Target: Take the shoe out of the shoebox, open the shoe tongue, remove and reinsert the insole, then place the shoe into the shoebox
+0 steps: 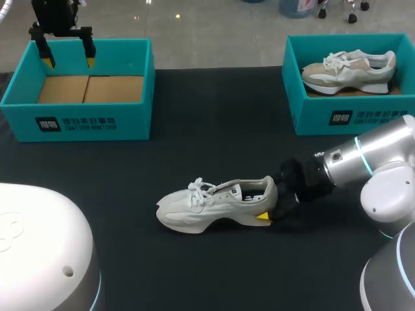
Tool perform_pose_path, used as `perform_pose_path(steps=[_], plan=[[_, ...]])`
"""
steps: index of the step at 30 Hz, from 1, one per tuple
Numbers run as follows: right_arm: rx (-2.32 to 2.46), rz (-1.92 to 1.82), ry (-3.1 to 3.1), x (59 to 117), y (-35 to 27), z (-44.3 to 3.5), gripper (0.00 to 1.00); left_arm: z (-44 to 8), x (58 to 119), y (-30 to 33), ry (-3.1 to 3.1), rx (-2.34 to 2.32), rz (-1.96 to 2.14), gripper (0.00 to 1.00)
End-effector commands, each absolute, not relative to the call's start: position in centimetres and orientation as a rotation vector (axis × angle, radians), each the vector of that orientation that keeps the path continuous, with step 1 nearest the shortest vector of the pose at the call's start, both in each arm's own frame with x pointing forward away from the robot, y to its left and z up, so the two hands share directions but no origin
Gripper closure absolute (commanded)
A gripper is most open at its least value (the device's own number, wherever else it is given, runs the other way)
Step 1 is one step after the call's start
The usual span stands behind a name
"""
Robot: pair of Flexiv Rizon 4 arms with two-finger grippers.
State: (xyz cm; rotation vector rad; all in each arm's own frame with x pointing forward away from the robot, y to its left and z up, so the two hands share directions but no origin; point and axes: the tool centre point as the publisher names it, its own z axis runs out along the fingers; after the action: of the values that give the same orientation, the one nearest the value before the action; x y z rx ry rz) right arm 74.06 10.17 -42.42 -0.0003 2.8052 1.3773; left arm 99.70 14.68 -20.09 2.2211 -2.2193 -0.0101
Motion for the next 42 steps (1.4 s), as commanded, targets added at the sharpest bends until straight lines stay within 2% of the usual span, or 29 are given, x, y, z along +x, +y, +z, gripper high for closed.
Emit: perform_pose_path(steps=[1,22,34,42], plan=[[0.002,1.371,2.807,74.1,10.2,-42.4,1.0,-19.9,98.5,13.0,-2.218,2.266,-0.029,0.0],[0.002,1.371,2.807,74.1,10.2,-42.4,1.0,-20.4,92.4,2.7,-2.073,2.377,0.011,0.0],[0.002,1.371,2.807,74.1,10.2,-42.4,1.0,-24.1,89.1,-6.2,-2.162,2.275,-0.076,0.0],[0.002,1.371,2.807,74.1,10.2,-42.4,1.0,-25.3,88.5,-8.2,-2.178,2.259,-0.08,0.0]])
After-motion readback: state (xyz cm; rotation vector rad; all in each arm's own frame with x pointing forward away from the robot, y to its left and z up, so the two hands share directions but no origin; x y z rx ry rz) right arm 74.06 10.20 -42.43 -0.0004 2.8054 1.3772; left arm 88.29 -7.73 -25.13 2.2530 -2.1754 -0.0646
